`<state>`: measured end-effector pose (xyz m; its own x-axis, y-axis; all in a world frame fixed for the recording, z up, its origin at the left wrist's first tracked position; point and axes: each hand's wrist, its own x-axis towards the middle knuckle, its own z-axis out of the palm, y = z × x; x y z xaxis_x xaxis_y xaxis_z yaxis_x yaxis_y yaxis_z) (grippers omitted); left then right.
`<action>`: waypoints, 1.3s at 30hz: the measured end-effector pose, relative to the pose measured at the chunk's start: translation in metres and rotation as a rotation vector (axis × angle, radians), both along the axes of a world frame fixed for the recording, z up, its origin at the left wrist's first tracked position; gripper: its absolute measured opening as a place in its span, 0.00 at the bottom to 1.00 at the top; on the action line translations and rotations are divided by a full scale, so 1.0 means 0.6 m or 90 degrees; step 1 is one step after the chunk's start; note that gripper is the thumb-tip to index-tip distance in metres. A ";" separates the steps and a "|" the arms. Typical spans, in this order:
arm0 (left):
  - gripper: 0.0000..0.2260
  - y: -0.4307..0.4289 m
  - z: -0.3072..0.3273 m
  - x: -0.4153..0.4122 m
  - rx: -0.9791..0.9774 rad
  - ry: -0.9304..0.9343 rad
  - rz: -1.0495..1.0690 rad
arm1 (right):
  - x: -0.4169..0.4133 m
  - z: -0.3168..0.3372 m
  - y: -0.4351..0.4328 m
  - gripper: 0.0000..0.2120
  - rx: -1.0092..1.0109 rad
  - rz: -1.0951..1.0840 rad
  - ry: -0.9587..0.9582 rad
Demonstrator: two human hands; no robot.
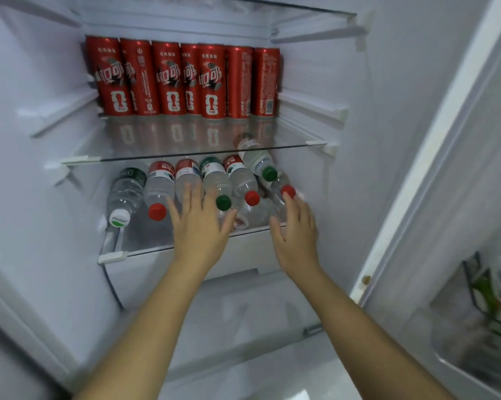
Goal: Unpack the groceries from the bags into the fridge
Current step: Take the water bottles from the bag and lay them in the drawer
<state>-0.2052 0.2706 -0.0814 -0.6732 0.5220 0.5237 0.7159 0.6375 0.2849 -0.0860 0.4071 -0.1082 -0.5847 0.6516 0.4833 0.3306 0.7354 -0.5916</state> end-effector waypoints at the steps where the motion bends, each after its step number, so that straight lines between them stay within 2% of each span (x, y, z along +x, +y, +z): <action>1: 0.30 -0.014 -0.007 0.020 0.040 -0.011 -0.002 | 0.025 -0.005 -0.017 0.30 0.011 0.013 -0.020; 3: 0.31 -0.042 -0.025 0.062 0.069 -0.032 -0.002 | 0.078 -0.018 -0.050 0.31 0.026 0.040 -0.083; 7: 0.32 -0.072 -0.065 0.156 0.008 -0.087 -0.051 | 0.181 -0.051 -0.089 0.28 0.044 0.043 -0.257; 12: 0.36 -0.084 -0.127 0.266 -0.066 -0.107 -0.111 | 0.313 -0.098 -0.124 0.27 -0.013 0.016 -0.301; 17: 0.32 -0.114 -0.186 0.403 -0.174 -0.184 -0.161 | 0.472 -0.146 -0.167 0.29 -0.057 -0.046 -0.355; 25: 0.29 -0.125 -0.237 0.661 -0.320 -0.174 -0.329 | 0.770 -0.216 -0.244 0.27 -0.154 -0.284 -0.430; 32: 0.30 -0.079 -0.265 0.879 -0.421 -0.116 -0.560 | 1.001 -0.247 -0.319 0.28 -0.285 -0.534 -0.430; 39: 0.30 -0.025 -0.271 1.076 -0.458 -0.064 -0.798 | 1.182 -0.260 -0.378 0.29 -0.390 -0.761 -0.415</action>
<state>0.4407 0.2557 -0.2438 0.3984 0.9090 -0.1225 0.8966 -0.3578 0.2608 0.6229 0.1805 -0.2644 0.4272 0.8891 -0.1644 0.8641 -0.4550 -0.2154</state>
